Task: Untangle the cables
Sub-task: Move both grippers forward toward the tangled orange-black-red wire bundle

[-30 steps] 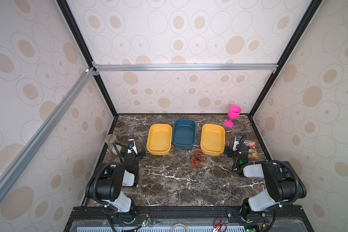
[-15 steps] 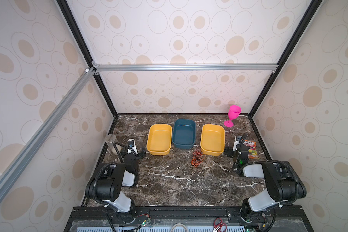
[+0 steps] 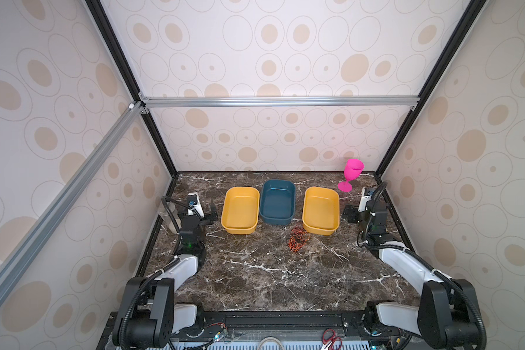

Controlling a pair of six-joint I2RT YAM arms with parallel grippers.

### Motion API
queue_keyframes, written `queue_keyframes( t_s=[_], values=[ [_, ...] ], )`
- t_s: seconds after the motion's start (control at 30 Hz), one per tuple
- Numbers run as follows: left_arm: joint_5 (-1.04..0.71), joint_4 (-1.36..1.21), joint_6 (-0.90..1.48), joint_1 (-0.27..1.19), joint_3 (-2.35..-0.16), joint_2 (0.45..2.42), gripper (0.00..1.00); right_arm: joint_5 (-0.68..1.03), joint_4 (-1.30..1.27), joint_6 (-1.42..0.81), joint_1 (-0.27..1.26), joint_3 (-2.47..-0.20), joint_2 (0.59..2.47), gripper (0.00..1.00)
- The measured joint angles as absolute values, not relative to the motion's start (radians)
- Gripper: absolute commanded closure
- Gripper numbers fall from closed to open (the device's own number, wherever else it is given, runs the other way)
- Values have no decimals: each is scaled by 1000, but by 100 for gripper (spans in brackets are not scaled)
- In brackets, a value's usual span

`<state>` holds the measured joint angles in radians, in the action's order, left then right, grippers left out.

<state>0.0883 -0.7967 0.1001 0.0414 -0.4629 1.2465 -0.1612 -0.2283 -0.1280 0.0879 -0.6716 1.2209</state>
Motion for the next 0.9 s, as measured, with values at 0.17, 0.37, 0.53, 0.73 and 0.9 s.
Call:
queue_keyframes(
  t_s=[0.17, 0.37, 0.53, 0.73, 0.9],
  values=[
    [-15, -624, 174, 55, -541, 1216, 8, -64, 6, -229, 147, -754, 1187, 4],
    [-86, -510, 291, 118, -545, 1186, 7, 49, 192, -379, 263, -804, 1185, 7],
    [-116, -501, 380, 202, -509, 1141, 5, 76, 232, -503, 424, -804, 1213, 10],
    [-140, -524, 452, 305, -439, 1122, 5, 91, 164, -650, 530, -791, 1345, 15],
    [-163, -565, 492, 356, -403, 1123, 6, 80, 140, -717, 580, -802, 1467, 22]
  ],
)
